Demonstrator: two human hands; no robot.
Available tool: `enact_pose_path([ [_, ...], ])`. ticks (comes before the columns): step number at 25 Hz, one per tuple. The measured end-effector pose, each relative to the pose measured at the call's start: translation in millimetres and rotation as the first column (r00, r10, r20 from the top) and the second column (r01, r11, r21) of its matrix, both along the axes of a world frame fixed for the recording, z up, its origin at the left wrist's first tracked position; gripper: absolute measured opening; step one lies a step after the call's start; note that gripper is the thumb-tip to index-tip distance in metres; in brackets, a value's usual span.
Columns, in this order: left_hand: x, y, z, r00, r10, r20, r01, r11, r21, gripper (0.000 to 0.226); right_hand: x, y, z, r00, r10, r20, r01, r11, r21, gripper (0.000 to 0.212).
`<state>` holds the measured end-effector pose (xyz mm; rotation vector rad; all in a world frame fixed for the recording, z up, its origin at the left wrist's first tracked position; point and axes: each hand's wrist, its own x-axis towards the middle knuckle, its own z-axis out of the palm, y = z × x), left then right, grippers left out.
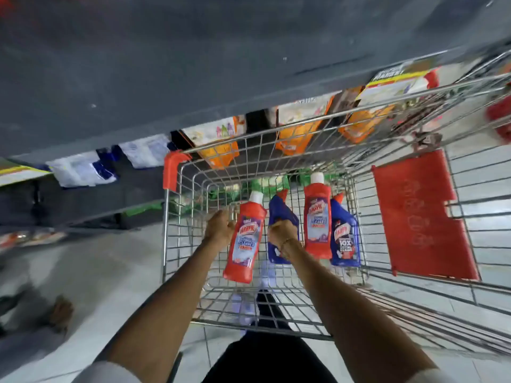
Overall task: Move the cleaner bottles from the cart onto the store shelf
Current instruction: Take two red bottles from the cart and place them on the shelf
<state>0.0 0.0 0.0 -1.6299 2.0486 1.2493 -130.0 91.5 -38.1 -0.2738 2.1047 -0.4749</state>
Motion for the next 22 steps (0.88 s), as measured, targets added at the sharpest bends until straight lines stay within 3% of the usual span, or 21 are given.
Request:
enact_pose_path([
  [2, 2, 0, -17, 0.999, -0.021, 0.041, 0.018, 0.997, 0.078, 0.014, 11, -3, -16, 0.997, -0.05, 0.058, 0.045, 0.995, 0.084, 0.026],
  [5, 9, 10, -50, 0.997, 0.076, 0.005, -0.076, 0.975, 0.207, 0.064, 37, -7, -30, 0.994, -0.003, 0.109, -0.006, 0.997, 0.083, 0.029],
  [6, 8, 12, -52, 0.994, 0.108, 0.001, -0.105, 0.968, 0.228, 0.068, 40, -9, -29, 0.993, -0.048, 0.111, 0.04, 0.997, 0.072, 0.029],
  [8, 3, 11, -50, 0.986, 0.167, 0.031, -0.169, 0.958, 0.233, 0.042, 36, -9, -31, 0.982, -0.122, 0.142, 0.115, 0.992, 0.058, 0.023],
  [10, 5, 7, -50, 0.97, 0.238, 0.041, -0.24, 0.938, 0.249, 0.033, 26, -7, -29, 0.948, -0.132, 0.291, 0.12, 0.991, 0.059, 0.012],
  [13, 12, 7, -34, 0.946, 0.322, -0.04, -0.296, 0.908, 0.296, 0.033, 10, 2, -27, 0.887, -0.104, 0.449, 0.119, 0.993, -0.004, 0.024],
  [16, 11, 10, -2, 0.905, 0.374, -0.203, -0.28, 0.882, 0.379, 0.04, -9, 16, -12, 0.797, -0.095, 0.596, 0.208, 0.97, -0.124, 0.019],
  [18, 5, 14, 31, 0.858, 0.377, -0.347, -0.222, 0.884, 0.412, 0.053, -26, 20, 7, 0.853, 0.044, 0.519, 0.122, 0.952, -0.281, 0.025],
  [19, 2, 16, 46, 0.842, 0.368, -0.395, -0.2, 0.892, 0.405, 0.062, -35, 20, 27, 0.798, 0.02, 0.603, 0.187, 0.942, -0.278, 0.022],
  [20, -1, 16, 62, 0.826, 0.346, -0.445, -0.179, 0.91, 0.374, 0.066, -41, 16, 54, 0.814, 0.065, 0.578, 0.173, 0.922, -0.346, 0.016],
  [21, -5, 15, 77, 0.815, 0.324, -0.481, -0.167, 0.925, 0.341, 0.064, -50, 13, 79, 0.872, 0.115, 0.477, 0.112, 0.899, -0.422, 0.012],
  [22, -9, 11, 96, 0.791, 0.308, -0.529, -0.159, 0.938, 0.308, 0.059, -52, 7, 111, 0.854, 0.136, 0.503, 0.118, 0.889, -0.442, 0.012],
])
